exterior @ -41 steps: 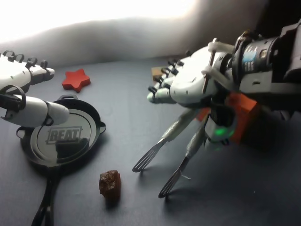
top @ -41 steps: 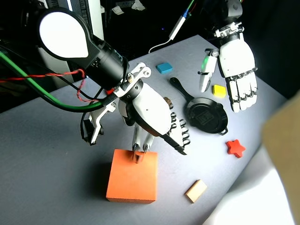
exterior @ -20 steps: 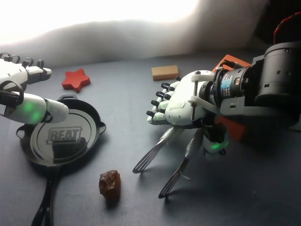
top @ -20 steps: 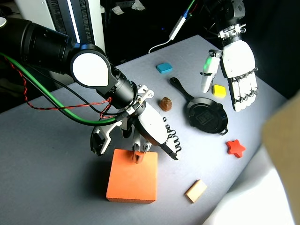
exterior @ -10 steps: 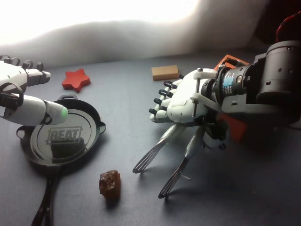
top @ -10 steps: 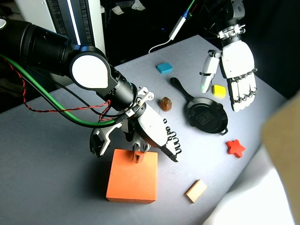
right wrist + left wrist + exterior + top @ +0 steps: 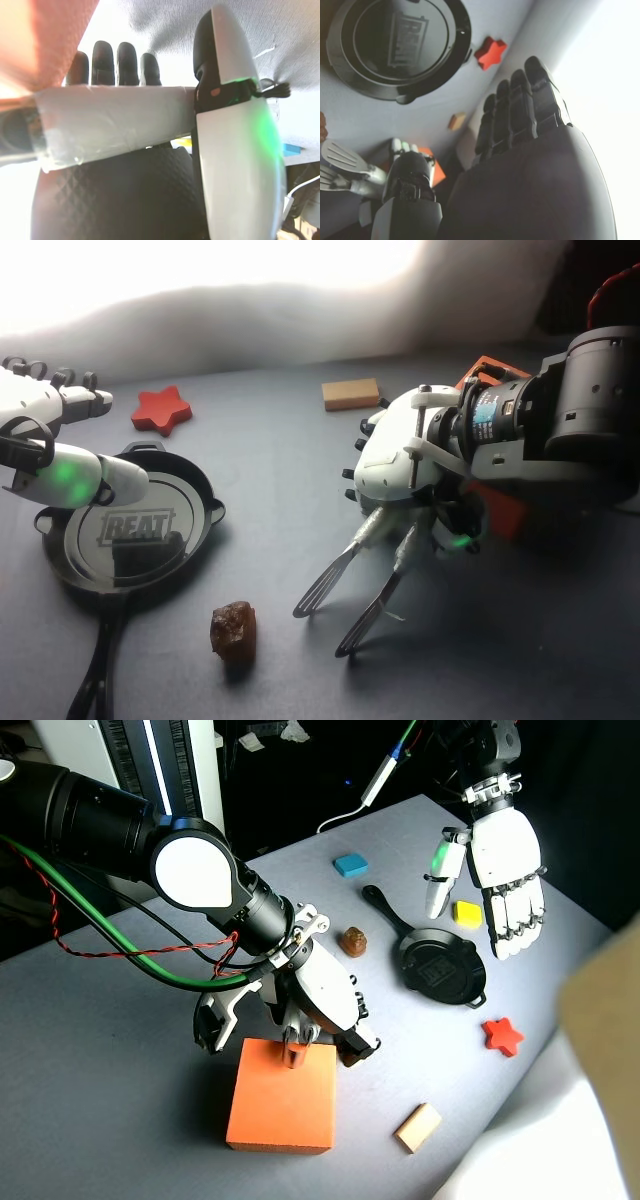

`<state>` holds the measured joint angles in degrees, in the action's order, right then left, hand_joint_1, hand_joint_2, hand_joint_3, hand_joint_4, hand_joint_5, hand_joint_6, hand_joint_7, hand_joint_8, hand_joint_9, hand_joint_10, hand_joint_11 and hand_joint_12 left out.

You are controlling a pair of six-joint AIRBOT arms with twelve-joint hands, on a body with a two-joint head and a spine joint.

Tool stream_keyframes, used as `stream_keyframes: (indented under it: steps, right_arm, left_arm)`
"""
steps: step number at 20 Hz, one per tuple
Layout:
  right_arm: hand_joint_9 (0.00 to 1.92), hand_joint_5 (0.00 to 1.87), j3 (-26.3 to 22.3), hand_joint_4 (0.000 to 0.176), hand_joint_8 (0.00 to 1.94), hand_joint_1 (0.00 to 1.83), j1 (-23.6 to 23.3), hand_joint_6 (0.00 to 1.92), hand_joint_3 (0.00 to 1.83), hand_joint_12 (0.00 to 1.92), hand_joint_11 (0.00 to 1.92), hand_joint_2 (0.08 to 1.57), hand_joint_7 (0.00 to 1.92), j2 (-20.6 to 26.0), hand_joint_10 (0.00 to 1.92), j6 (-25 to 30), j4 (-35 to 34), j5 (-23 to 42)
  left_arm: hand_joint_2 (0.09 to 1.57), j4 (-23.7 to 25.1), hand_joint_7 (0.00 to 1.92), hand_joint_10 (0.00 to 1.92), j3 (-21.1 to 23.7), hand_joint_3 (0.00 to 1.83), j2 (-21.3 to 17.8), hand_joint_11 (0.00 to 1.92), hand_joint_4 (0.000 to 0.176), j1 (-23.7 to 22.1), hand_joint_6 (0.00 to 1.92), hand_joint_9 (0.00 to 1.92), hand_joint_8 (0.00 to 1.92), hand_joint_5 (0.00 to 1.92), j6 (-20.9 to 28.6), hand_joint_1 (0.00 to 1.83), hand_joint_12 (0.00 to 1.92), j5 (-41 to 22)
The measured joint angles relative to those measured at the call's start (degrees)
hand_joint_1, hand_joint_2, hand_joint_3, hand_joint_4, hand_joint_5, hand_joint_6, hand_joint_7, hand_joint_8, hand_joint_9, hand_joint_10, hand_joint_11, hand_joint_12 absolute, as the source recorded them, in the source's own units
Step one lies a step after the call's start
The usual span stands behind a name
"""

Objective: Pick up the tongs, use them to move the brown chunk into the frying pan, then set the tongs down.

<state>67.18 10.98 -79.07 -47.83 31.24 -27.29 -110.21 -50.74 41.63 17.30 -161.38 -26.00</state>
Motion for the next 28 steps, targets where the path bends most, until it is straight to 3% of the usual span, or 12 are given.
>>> stream_keyframes:
  steps: [1, 11, 16, 20, 25, 28]
  right_arm:
    - [0.85, 0.82, 0.00, 0.000, 0.01, 1.14, -0.11, 0.03, 0.00, 1.13, 0.35, 1.12, 0.89, 0.00, 0.04, 0.00, -0.02, -0.13]
    - [0.88, 0.85, -0.85, 0.000, 0.01, 1.14, -3.32, 0.02, 0.00, 1.17, 0.39, 1.13, 0.92, 0.74, 0.03, 1.53, -0.11, -2.36]
    - [0.88, 0.85, -5.14, 0.000, 0.01, 1.15, -6.38, 0.01, 0.00, 1.17, 0.37, 1.12, 0.92, 3.45, 0.02, 10.82, 0.13, -6.12]
    - [0.85, 0.82, -8.68, 0.000, 0.00, 1.15, -8.31, 0.00, 0.00, 1.19, 0.33, 1.12, 0.89, 4.74, 0.00, 14.67, -0.24, -8.98]
    - [0.85, 0.82, -9.01, 0.000, 0.00, 1.14, -8.96, 0.00, 0.00, 1.18, 0.32, 1.12, 0.88, 4.42, 0.00, 17.31, 3.58, -8.11]
    - [0.83, 0.81, -9.70, 0.000, 0.00, 1.15, -9.73, 0.00, 0.00, 1.19, 0.31, 1.12, 0.88, 4.44, 0.00, 20.94, 4.00, -8.76]
  left_arm:
    - [1.21, 0.00, 0.10, 0.01, 0.00, 0.00, 0.00, 0.00, 0.000, 0.00, 0.00, 0.09, 0.00, 0.06, 0.00, 0.00, 0.32, 0.00]
    - [1.21, 0.02, 0.11, 0.00, 0.00, 0.00, 0.02, 0.00, 0.000, -0.13, 0.01, 0.11, 0.00, 0.09, -0.02, 0.00, 0.43, -0.28]
    - [1.21, -0.02, 0.12, 0.00, 0.00, 0.00, 0.07, 0.00, 0.000, -0.76, 0.01, 0.11, 0.00, 0.09, -0.15, 0.00, 0.41, -0.44]
    - [1.23, -0.02, 0.13, 0.01, -0.02, 0.00, 0.07, 0.00, 0.000, -0.76, 0.01, 0.12, 0.01, 0.11, -0.17, 0.00, 0.43, -0.66]
    - [1.22, 0.00, 0.11, 0.01, -0.31, 0.00, 0.39, 0.00, 0.000, -0.76, 0.01, 0.11, 0.01, 0.07, -0.17, 0.00, 0.39, -0.85]
    - [1.21, 0.00, 0.13, 0.01, -0.31, 0.00, 0.42, 0.00, 0.000, -0.76, 0.01, 0.13, 0.00, 0.09, -0.17, 0.00, 0.49, -0.76]
